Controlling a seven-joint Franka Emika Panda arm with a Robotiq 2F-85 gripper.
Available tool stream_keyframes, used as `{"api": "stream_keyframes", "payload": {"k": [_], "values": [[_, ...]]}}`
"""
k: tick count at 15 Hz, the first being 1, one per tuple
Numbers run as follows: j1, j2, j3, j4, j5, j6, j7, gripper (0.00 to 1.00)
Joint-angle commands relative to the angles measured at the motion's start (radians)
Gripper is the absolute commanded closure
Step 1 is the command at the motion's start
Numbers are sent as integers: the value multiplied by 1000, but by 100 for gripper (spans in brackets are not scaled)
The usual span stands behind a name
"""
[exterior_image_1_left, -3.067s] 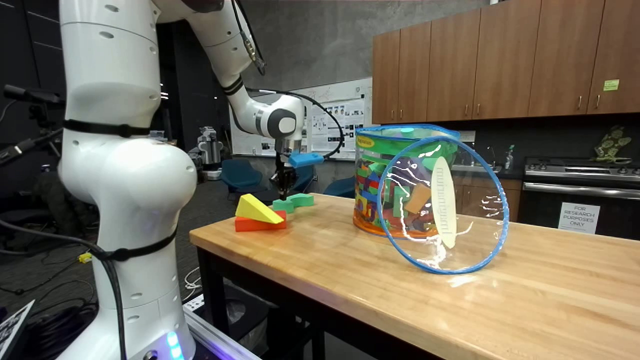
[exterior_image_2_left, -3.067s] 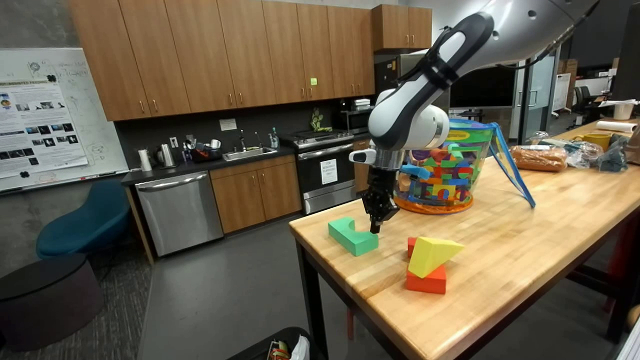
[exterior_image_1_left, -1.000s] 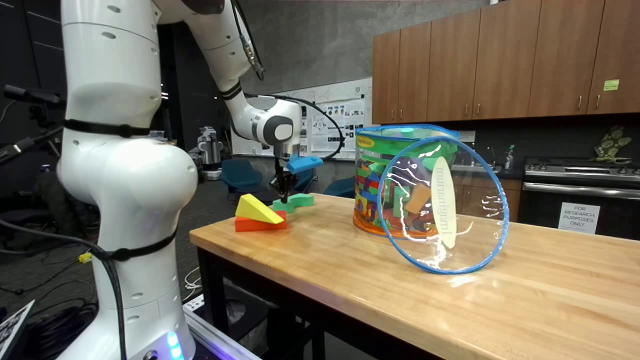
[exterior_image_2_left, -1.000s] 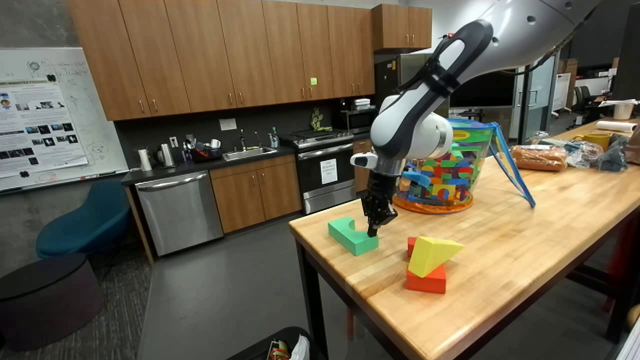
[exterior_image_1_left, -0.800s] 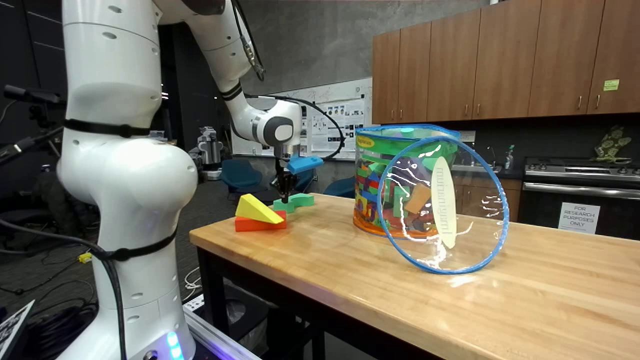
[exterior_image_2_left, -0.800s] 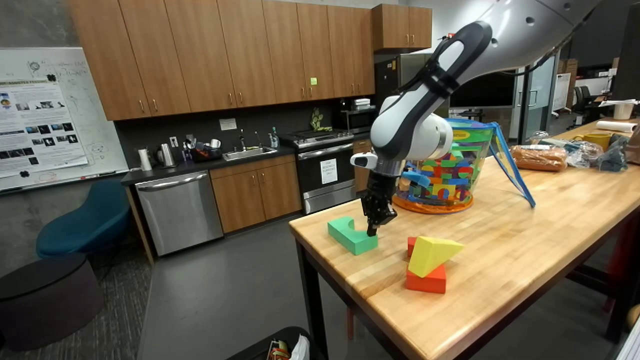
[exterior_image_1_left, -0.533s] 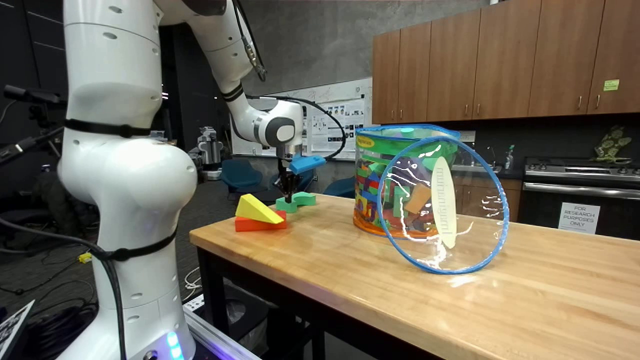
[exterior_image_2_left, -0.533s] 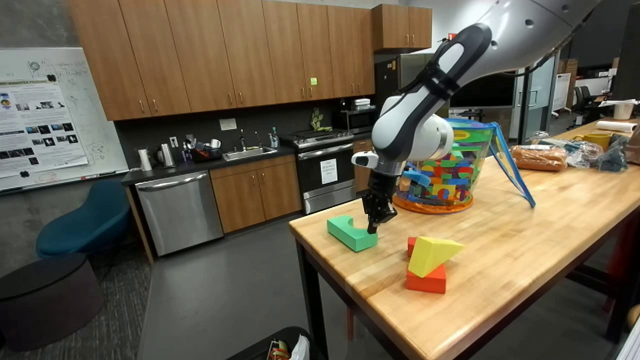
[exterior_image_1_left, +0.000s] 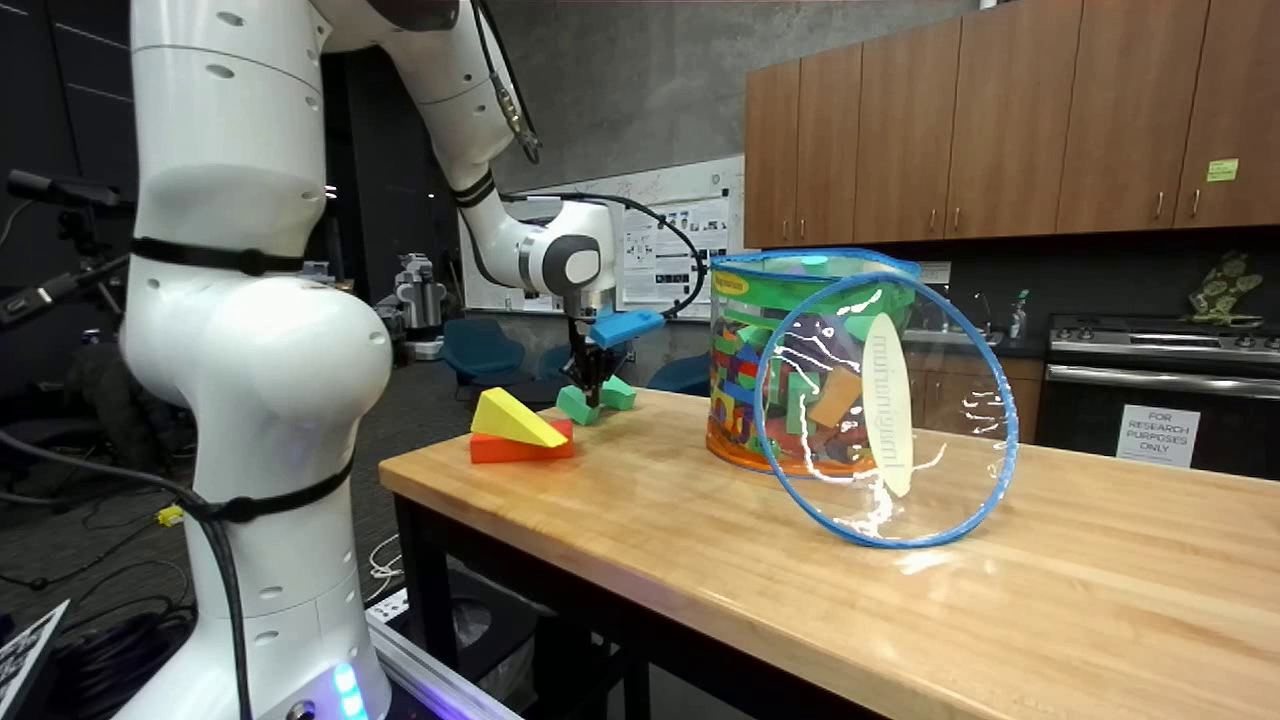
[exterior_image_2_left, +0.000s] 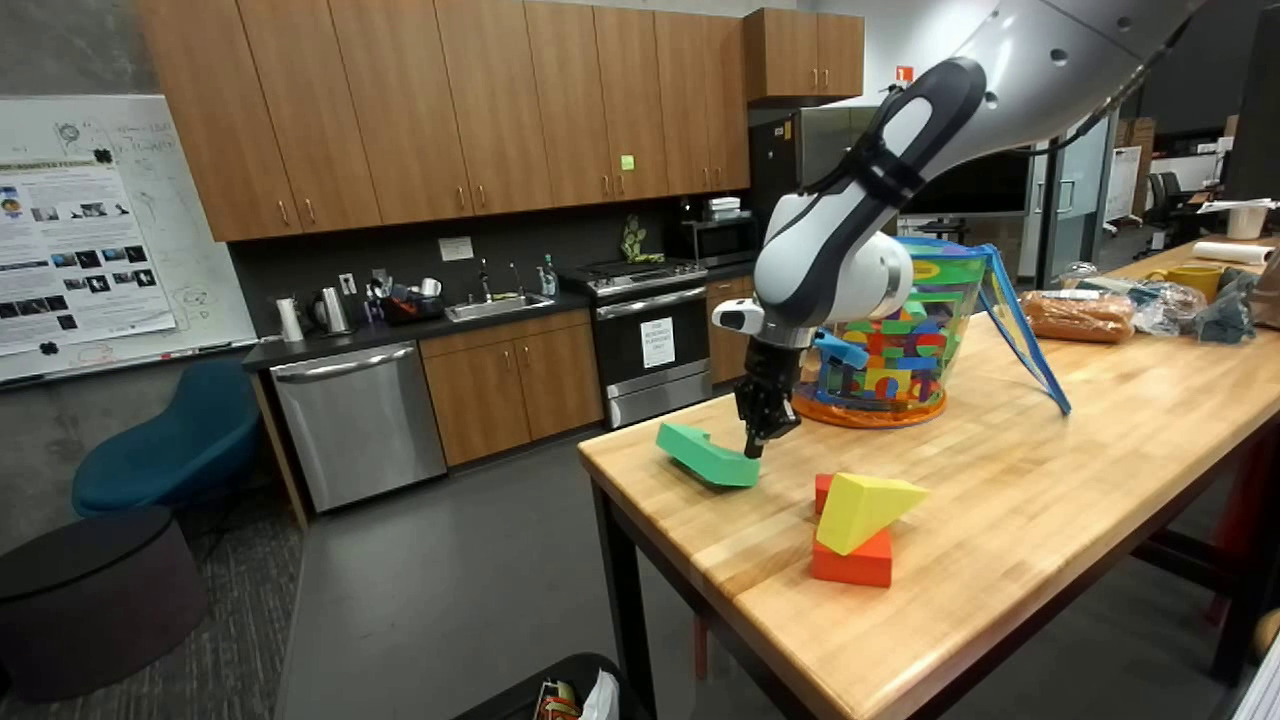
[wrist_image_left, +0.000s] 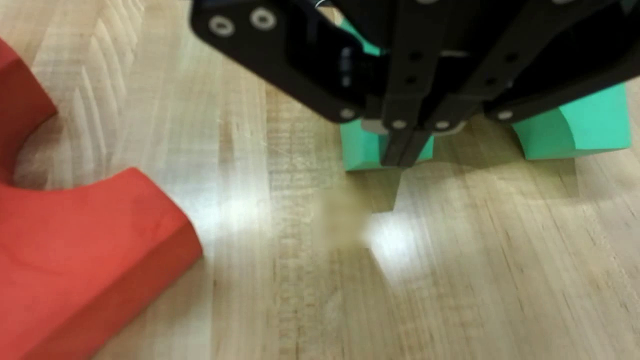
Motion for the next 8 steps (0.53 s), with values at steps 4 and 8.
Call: {"api": "stream_keyframes", "payload": {"k": [4,8], "values": [[-5,17,-5,-9,-32,27,39,100],[-4,16,-4,-12,-31,27,44,100]]}}
